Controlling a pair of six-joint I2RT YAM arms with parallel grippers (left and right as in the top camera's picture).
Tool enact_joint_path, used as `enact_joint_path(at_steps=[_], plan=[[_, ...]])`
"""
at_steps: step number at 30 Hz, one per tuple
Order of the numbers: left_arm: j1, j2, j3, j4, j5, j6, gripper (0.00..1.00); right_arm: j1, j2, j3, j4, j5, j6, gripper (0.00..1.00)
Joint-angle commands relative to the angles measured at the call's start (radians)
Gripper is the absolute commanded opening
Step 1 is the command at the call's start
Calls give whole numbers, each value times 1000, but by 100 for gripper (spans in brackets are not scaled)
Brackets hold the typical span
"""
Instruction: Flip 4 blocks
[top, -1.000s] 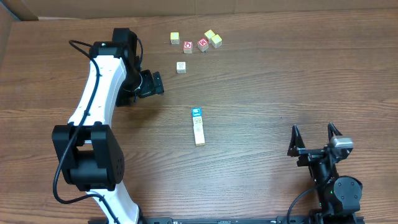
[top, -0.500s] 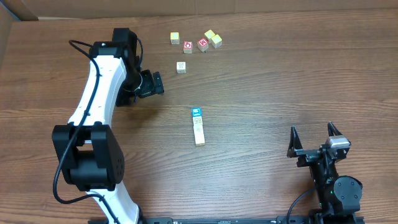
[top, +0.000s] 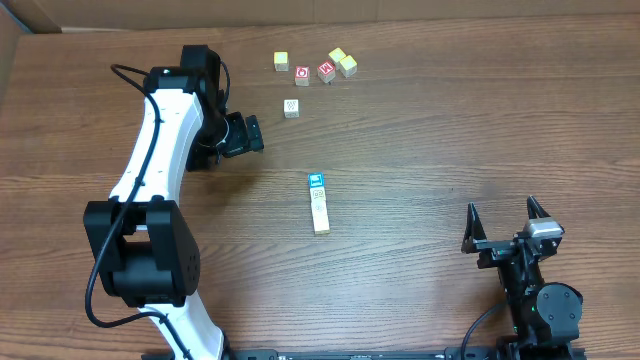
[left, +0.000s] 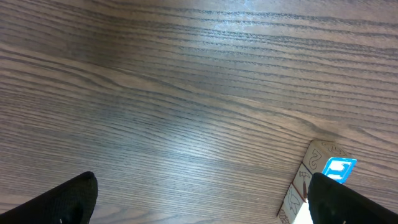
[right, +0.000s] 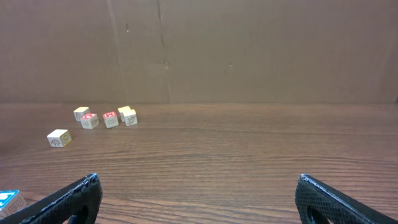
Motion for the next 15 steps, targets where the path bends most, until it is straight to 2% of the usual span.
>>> enact_joint_path(at_steps=[1, 9, 15], plan=[[-3, 11, -3, 1, 11, 15, 100, -6, -8, -11, 6, -3, -5, 100], [-3, -9, -3, 1, 10, 15, 100, -6, -8, -11, 6, -3, -5, 100], [-3, -166, -3, 2, 10, 15, 100, -6, -8, -11, 6, -3, -5, 100]])
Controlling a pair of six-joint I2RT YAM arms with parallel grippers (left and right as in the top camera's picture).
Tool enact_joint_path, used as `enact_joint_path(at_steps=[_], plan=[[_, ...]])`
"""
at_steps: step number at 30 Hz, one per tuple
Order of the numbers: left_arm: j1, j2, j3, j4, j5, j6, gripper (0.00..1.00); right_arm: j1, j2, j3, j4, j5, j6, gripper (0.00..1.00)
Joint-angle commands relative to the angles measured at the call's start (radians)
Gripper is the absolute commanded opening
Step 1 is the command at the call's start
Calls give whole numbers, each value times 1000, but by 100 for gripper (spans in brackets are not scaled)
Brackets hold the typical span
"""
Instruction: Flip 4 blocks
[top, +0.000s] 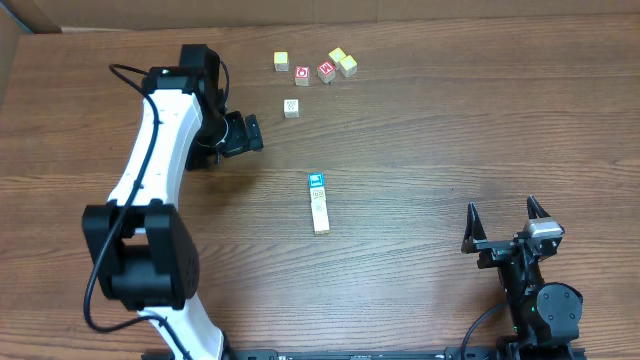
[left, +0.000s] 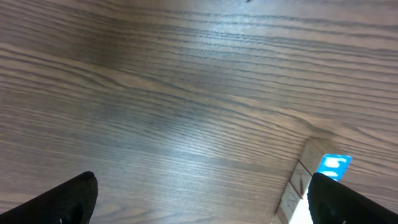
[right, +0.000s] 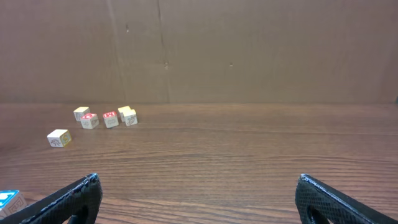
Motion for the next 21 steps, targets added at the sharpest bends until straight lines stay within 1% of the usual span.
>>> enact_joint_path(at_steps=[1, 5, 7, 12, 15, 21], plan=[[-3, -176, 2, 1, 10, 15, 100, -6, -8, -11, 6, -3, -4, 100], [-3, -377, 2, 2, 9, 16, 100, -6, -8, -11, 6, -3, -4, 100], [-3, -494, 2, 7, -37, 16, 100, -6, -8, -11, 6, -3, -4, 100], [-3, -718, 2, -8, -117, 24, 100, -6, -8, -11, 6, -3, -4, 100], [-3, -809, 2, -52, -139, 35, 100, -6, -8, -11, 6, -3, -4, 100], [-2, -894, -11, -135, -126, 40, 100, -6, -8, -11, 6, -3, -4, 100]])
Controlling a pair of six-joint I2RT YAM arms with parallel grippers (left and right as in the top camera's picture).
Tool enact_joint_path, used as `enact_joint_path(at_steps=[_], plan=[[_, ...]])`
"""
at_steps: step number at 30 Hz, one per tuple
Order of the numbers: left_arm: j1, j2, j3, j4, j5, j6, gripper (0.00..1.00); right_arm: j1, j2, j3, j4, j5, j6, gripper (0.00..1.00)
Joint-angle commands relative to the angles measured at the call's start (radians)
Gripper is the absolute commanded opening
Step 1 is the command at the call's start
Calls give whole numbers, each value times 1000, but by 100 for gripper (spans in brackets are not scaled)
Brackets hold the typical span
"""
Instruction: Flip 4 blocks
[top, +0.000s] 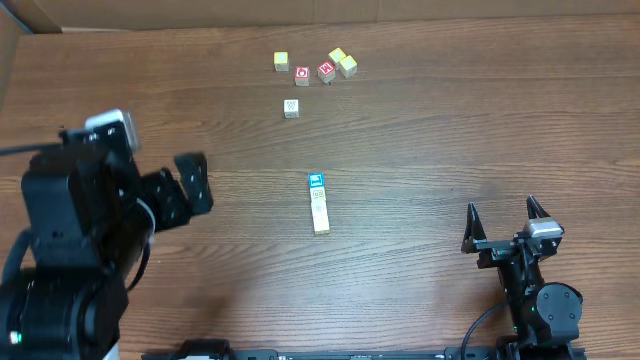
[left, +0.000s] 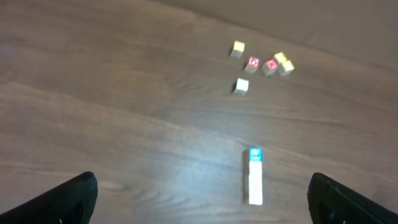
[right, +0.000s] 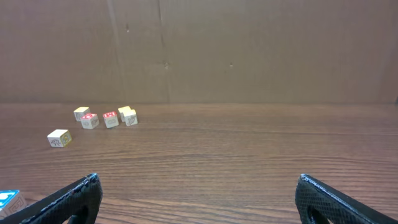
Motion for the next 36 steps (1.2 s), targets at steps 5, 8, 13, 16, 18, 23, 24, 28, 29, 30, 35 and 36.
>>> enact_joint_path(at_steps=[5, 8, 13, 16, 18, 23, 24, 28, 29, 30, 35, 36], plan=[[-2, -125, -185, 5, 6, 18, 100, -6, -8, -11, 6, -3, -5, 100], [-2, -208, -349, 43, 7, 18, 100, -6, -8, -11, 6, -3, -5, 100], [-2, -347, -625, 179, 10, 11, 100, -6, -8, -11, 6, -3, -5, 100], [-2, -432, -785, 276, 13, -37, 100, -6, -8, -11, 6, -3, -5, 100], [-2, -483, -875, 353, 13, -68, 100, -6, -8, -11, 6, -3, -5, 100], [-2, -618, -1086, 666, 48, -121, 99, -6, -8, -11, 6, -3, -5, 100], [-2, -638, -1112, 727, 60, -120, 100, -6, -8, -11, 6, -3, -5, 100], [-2, -739, -1230, 1112, 105, -120, 100, -6, -8, -11, 6, -3, -5, 100], [-2, -756, -1250, 1192, 115, -119, 100, -6, -8, -11, 6, -3, -5, 100], [-2, -777, -1275, 1293, 121, -117, 100, -6, -8, -11, 6, -3, -5, 100], [-2, -867, -1376, 1606, 124, -115, 100, -6, -8, -11, 6, -3, -5, 100], [-2, -879, -1389, 1628, 119, -112, 100, -6, -8, -11, 6, -3, -5, 100]])
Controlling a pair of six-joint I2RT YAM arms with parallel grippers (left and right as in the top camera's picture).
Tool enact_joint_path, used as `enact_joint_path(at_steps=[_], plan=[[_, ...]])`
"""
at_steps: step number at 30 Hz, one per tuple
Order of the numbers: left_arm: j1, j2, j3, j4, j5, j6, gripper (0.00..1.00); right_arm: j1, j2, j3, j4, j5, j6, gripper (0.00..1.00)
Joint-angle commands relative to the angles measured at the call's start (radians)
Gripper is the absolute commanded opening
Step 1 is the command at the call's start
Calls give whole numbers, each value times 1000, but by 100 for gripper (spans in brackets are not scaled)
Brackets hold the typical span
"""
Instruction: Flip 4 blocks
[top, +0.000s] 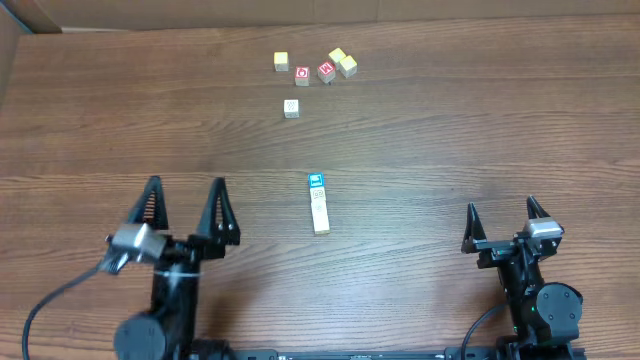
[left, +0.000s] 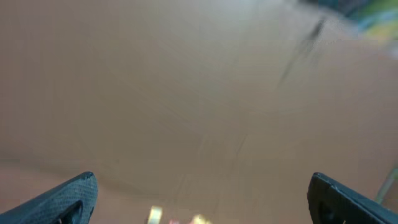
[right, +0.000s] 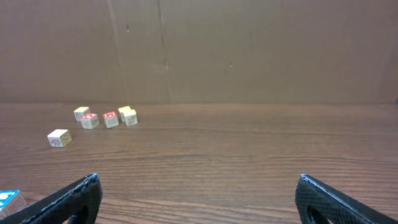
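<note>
A short row of joined blocks (top: 320, 208), blue-topped at its far end (top: 316, 181), lies mid-table. Several loose blocks sit at the far side: a cream one (top: 291, 107), two red (top: 302, 75) (top: 326, 71), and yellow ones (top: 281, 61) (top: 343, 63). My left gripper (top: 185, 184) stands open at the front left, far from all blocks. Its wrist view is blurred, with its fingers (left: 74, 190) wide apart and faint blocks (left: 154, 216) at the bottom edge. My right gripper (top: 500, 206) is open at the front right, and the loose blocks (right: 106, 117) lie far ahead of it.
A brown cardboard wall (right: 249, 50) closes off the far side of the wooden table (top: 480, 120). The blue end of the block row (right: 7, 200) shows at the right wrist view's lower left.
My left arm, then raised high at the left and looking down on the table, now sits folded at the front left with its camera facing the back wall. Blocks and right arm are unchanged.
My left gripper hovered open, low over the table left of the block row, at the first two moments. Then the arm was lifted high and back toward the front left. Now it is folded low. No block has changed place or face; the right arm stayed still.
</note>
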Motion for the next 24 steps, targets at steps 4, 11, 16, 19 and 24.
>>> enact_joint_path(at_steps=[4, 11, 16, 19, 24], plan=[[-2, -87, -113, 59, 2, 14, 100, -6, -8, -11, 6, -2, -3, 100], [-2, -169, -224, 61, -18, 17, 100, -6, -8, -11, 6, -2, -3, 100], [-1, -198, -288, 57, -28, 17, 100, -6, -8, -11, 6, -2, -3, 100], [0, -198, -320, 13, -42, 18, 100, -6, -8, -11, 6, -2, -3, 100], [-1, -198, -320, -134, -48, 60, 100, -6, -8, -11, 6, -2, -3, 100]])
